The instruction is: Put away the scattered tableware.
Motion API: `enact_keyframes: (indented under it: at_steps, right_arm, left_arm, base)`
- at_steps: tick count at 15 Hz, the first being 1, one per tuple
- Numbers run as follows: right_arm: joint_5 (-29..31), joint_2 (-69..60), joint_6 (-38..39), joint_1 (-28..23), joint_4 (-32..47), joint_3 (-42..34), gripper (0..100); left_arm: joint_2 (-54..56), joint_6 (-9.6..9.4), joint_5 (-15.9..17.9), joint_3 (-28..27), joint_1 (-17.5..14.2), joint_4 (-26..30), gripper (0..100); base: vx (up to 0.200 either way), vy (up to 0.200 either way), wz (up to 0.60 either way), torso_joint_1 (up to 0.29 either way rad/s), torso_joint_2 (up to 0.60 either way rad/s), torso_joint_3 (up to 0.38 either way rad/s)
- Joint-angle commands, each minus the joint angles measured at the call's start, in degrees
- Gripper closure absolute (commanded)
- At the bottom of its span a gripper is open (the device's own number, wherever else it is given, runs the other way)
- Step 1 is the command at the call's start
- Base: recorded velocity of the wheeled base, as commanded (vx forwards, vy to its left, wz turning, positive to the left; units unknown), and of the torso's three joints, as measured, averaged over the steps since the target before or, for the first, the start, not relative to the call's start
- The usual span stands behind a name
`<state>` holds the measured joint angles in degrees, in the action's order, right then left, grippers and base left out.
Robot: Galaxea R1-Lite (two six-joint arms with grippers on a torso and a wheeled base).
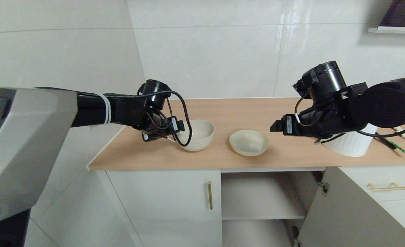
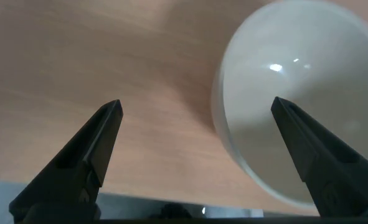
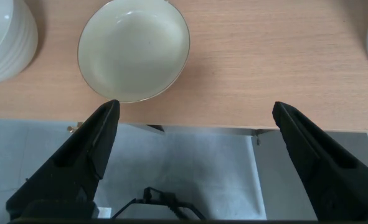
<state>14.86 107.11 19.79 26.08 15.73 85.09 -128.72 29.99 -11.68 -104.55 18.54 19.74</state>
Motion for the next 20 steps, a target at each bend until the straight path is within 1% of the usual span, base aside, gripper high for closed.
enact_keyframes:
  at_steps: [1, 4, 5, 11, 13, 14, 15, 16, 18, 20]
  right_arm:
    - [-0.01, -0.14, -0.01, 0.03, 0.01, -0.01, 0]
    - [-0.01, -0.14, 0.08, 0.03, 0.01, -0.01, 0]
    - [-0.01, -0.14, 0.08, 0.03, 0.01, -0.01, 0]
    - [-0.01, -0.14, -0.01, 0.03, 0.01, -0.01, 0]
    - [-0.01, -0.23, 0.08, 0.03, 0.01, -0.01, 0]
    - [-0.01, -0.23, 0.08, 0.03, 0.01, -0.01, 0]
    - [-0.01, 0.03, -0.01, 0.03, 0.01, -0.01, 0]
    - [-0.09, 0.47, -0.01, 0.12, 0.01, 0.08, 0]
    - [0.08, 2.41, -0.01, 0.91, -0.08, 0.34, 0]
    - [0.17, 5.13, -0.1, 0.82, -2.89, 0.52, 0]
  left_arm:
    - [-2.85, 0.16, -0.19, -1.54, -0.08, 0.04, 0]
    - [-3.47, 0.25, -0.19, -2.06, -0.35, -0.22, 0]
    - [-3.73, 0.51, -0.19, -3.03, -0.44, -0.22, 100]
    - [-3.82, 0.95, -0.1, -3.73, -0.52, -0.14, 100]
    - [-3.12, 2.62, -0.1, -3.82, -0.52, -0.22, 100]
    - [-1.18, 5.26, 0.08, -3.82, -0.52, -0.75, 100]
    - [0.58, 5.96, 0.08, -3.47, -0.52, -0.84, 100]
    - [2.16, 6.57, 0.08, -2.42, -0.52, -0.84, 100]
    - [4.97, 6.66, 0.16, 0.48, -0.52, -0.84, 100]
    - [7.87, 6.66, 0.25, 3.3, -0.26, -0.93, 100]
  base:
    - [0.0, 0.0, 0.0, 0.0, 0.0, 0.0]
    - [0.0, 0.0, 0.0, 0.0, 0.0, 0.0]
    - [0.0, 0.0, 0.0, 0.0, 0.0, 0.0]
    - [0.0, 0.0, 0.0, 0.0, 0.0, 0.0]
    - [0.0, 0.0, 0.0, 0.0, 0.0, 0.0]
    - [0.0, 0.0, 0.0, 0.0, 0.0, 0.0]
    - [0.0, 0.0, 0.0, 0.0, 0.0, 0.0]
    - [0.0, 0.0, 0.0, 0.0, 0.0, 0.0]
    - [0.0, 0.0, 0.0, 0.0, 0.0, 0.0]
    - [0.0, 0.0, 0.0, 0.0, 0.0, 0.0]
